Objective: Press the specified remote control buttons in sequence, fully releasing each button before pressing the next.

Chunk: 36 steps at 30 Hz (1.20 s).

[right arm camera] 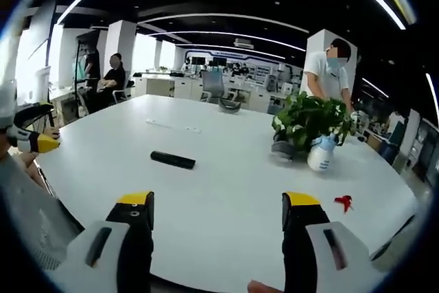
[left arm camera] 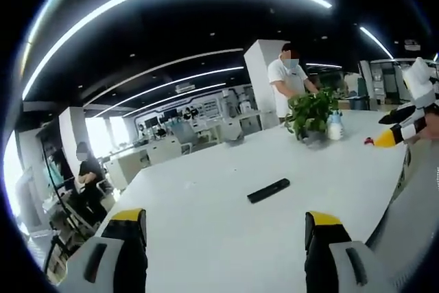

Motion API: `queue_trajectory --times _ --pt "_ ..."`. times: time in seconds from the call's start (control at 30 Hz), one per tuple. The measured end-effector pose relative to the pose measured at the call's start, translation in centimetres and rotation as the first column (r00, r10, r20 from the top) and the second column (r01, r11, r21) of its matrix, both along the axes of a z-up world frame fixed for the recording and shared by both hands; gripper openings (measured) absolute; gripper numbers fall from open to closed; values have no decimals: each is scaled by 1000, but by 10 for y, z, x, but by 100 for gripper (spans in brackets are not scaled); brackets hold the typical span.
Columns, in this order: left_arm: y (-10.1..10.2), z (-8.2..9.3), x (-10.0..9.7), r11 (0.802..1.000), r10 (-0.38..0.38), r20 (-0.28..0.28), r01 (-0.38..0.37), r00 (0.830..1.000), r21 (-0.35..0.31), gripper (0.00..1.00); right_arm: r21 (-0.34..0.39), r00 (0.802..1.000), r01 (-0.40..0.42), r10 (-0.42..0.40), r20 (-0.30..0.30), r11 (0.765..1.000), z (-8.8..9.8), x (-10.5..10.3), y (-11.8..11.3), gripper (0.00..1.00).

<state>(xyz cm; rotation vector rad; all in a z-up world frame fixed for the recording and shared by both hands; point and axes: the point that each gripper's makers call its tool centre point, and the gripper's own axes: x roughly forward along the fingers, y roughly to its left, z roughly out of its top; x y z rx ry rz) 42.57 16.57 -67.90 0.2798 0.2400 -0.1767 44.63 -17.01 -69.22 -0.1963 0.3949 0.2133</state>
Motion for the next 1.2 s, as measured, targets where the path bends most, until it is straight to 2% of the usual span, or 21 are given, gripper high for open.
queue_trajectory --times 0.4,0.9,1.2 --pt "-9 4 -1 999 -41 21 41 999 2 100 -83 999 26 -27 -18 996 -6 1 -7 79" --pt "-13 2 -2 998 -62 11 62 998 7 100 -83 999 52 -53 -12 995 -5 2 -13 79" --pt "-21 -3 -3 995 -94 -15 95 995 24 100 -101 998 64 -66 -13 993 -6 1 -16 78"
